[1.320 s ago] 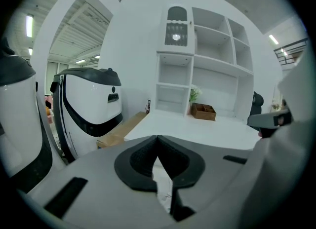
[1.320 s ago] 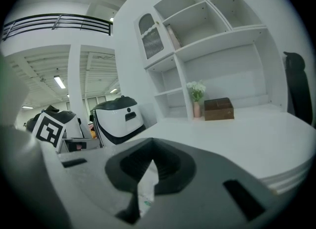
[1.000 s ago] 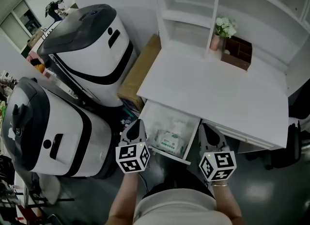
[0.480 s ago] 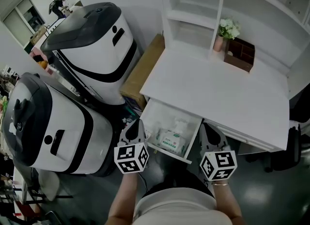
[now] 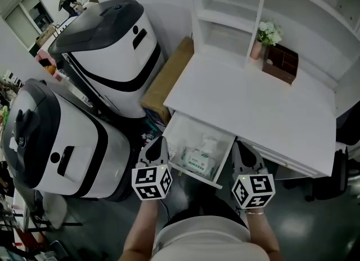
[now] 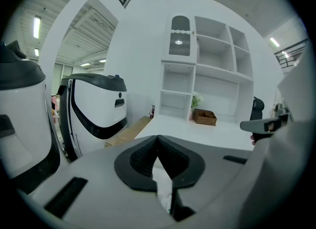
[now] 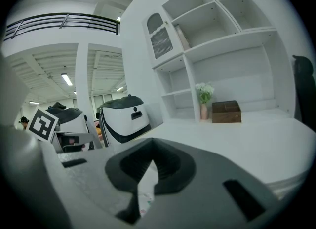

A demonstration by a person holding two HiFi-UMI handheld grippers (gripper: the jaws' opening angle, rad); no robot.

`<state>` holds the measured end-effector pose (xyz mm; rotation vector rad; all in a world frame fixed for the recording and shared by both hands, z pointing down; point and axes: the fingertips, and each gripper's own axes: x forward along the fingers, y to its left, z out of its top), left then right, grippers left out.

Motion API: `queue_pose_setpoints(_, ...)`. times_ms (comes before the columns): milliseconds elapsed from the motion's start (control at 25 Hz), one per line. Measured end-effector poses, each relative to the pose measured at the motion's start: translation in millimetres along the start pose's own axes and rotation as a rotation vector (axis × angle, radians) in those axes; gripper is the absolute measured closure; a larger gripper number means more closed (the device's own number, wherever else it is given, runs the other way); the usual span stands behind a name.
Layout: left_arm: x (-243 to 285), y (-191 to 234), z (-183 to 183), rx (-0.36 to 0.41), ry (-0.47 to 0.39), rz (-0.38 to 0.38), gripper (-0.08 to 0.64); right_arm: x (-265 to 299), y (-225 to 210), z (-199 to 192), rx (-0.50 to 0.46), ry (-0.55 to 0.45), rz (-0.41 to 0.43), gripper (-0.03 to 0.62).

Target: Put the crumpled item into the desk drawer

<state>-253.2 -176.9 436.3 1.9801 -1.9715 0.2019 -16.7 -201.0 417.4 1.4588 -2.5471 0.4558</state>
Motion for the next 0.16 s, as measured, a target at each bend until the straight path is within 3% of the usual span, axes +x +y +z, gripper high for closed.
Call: queue_pose_setpoints(160, 1.5, -2.5, -0.1, 0.009, 0.005, -0.011, 0.566, 2.7, -0.4, -1.0, 0.005, 0.002, 0.004, 0.589)
